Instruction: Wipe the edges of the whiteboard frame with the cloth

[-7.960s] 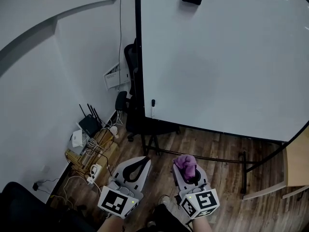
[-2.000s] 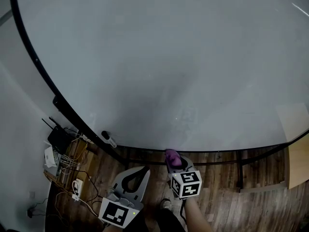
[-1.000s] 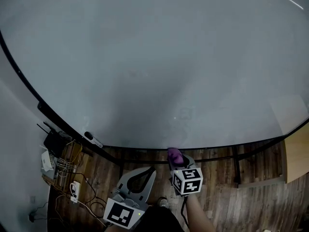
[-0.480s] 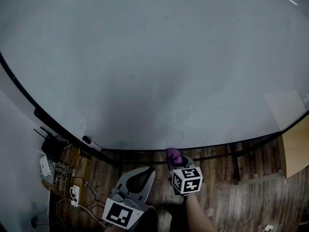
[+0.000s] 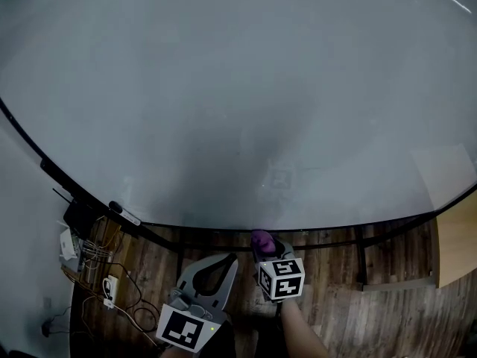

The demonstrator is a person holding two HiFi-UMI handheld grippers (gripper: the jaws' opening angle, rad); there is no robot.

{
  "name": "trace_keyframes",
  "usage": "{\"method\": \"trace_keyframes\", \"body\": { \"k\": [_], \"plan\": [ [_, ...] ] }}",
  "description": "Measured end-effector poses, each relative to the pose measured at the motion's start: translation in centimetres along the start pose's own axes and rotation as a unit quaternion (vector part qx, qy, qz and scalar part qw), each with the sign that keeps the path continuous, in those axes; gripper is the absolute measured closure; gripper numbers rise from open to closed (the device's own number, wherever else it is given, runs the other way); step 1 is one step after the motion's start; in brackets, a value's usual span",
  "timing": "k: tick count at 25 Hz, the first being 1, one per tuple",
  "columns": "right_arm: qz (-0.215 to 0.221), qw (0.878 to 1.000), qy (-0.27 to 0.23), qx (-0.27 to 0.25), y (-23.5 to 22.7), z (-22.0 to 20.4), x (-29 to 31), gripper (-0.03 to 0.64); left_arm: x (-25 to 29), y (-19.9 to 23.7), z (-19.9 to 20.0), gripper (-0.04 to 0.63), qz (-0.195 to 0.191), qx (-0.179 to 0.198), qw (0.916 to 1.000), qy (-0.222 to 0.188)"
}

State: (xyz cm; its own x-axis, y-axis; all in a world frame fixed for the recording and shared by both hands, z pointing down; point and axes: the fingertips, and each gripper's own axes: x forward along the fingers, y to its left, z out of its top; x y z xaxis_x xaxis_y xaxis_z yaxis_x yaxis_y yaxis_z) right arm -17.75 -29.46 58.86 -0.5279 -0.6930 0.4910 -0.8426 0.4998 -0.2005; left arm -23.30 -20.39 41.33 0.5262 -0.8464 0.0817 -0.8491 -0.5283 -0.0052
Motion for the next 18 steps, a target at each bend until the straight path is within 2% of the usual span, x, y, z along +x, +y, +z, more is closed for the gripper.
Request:
{"method": "trace_keyframes", "body": {
  "k": [6, 18],
  "plan": [
    [-0.001, 1.0, 0.007, -0.013, -3.2, -0.5, -1.0, 0.502, 2.0, -2.4, -0.3, 0.575, 0.009, 0.003, 0.9999, 0.008],
    [-0.008, 1.0, 0.013, -0.005, -9.7, -1.0, -3.0, 0.502, 6.5, -6.7, -0.4, 0.575, 0.008, 0.004, 0.9999, 0.013]
  ]
}}
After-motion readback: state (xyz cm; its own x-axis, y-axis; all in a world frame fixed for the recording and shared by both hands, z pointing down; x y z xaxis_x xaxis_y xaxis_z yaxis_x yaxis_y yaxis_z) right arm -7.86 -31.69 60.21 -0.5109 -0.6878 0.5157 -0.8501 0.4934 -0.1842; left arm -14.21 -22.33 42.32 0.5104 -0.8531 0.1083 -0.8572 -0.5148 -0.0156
